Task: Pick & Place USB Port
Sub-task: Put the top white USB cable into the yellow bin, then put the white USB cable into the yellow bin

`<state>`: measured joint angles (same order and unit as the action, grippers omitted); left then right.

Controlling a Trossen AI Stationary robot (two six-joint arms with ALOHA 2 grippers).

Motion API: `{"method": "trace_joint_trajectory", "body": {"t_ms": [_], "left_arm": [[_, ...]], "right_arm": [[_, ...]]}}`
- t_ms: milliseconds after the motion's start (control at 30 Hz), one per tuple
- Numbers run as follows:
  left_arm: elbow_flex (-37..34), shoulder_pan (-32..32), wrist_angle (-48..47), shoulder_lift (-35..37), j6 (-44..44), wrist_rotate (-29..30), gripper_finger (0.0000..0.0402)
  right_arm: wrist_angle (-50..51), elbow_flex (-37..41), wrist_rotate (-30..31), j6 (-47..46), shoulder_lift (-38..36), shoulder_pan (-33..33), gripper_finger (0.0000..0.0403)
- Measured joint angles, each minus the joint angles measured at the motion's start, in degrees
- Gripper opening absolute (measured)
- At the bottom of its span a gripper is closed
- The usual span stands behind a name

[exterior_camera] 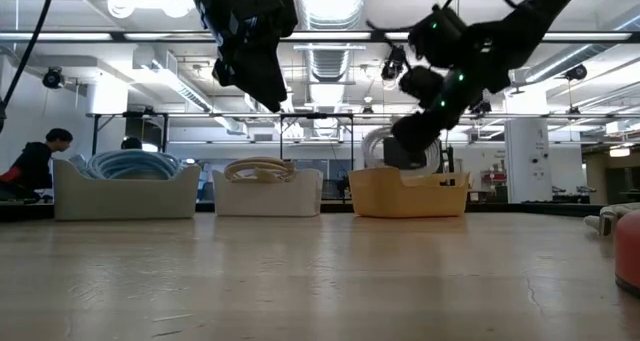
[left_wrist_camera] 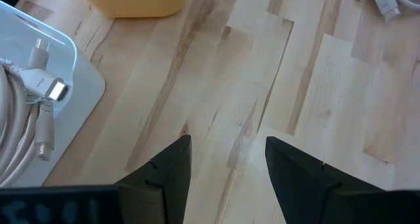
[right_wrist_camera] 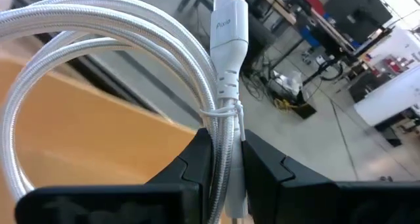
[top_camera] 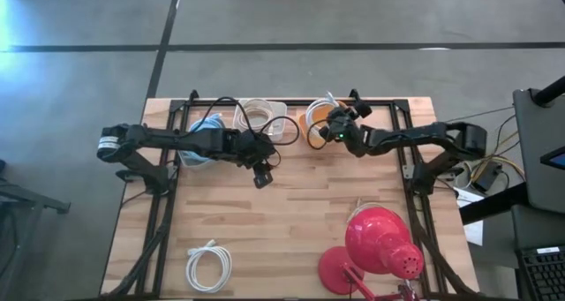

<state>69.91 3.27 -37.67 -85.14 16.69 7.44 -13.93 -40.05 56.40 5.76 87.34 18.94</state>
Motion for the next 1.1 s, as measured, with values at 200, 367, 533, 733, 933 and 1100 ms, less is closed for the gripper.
{"method": "trace_joint_trajectory", "body": {"t_ms": [200,367,533,733,933,1100], "left_arm": [[0.0,0.0,0.0,0.0,0.0,0.0,0.0188],[0.0,0.0,0.0,0.0,0.0,0.1,0.0188],[0.0,0.0,0.0,0.0,0.0,0.1,0.0188],[0.0,-0.6,0.0,0.0,0.0,-0.1,0.0188],[-0.5,-2.4,0.3,-0.1,0.0,-0.5,0.0188],[-3.3,-4.2,2.3,-0.1,0.9,-0.7,0.0188]], "right_arm": [[-0.2,0.0,0.2,-2.4,4.9,0.0,0.0078],[0.0,0.0,0.2,-2.4,6.5,0.5,0.0111],[-0.2,0.0,0.6,-2.4,6.2,0.7,0.0139],[0.0,0.0,0.3,-2.3,3.7,0.7,0.0162],[0.0,0.0,0.1,-2.1,2.7,0.7,0.0181],[0.0,0.0,-4.1,-2.4,2.7,1.0,0.0194]]}}
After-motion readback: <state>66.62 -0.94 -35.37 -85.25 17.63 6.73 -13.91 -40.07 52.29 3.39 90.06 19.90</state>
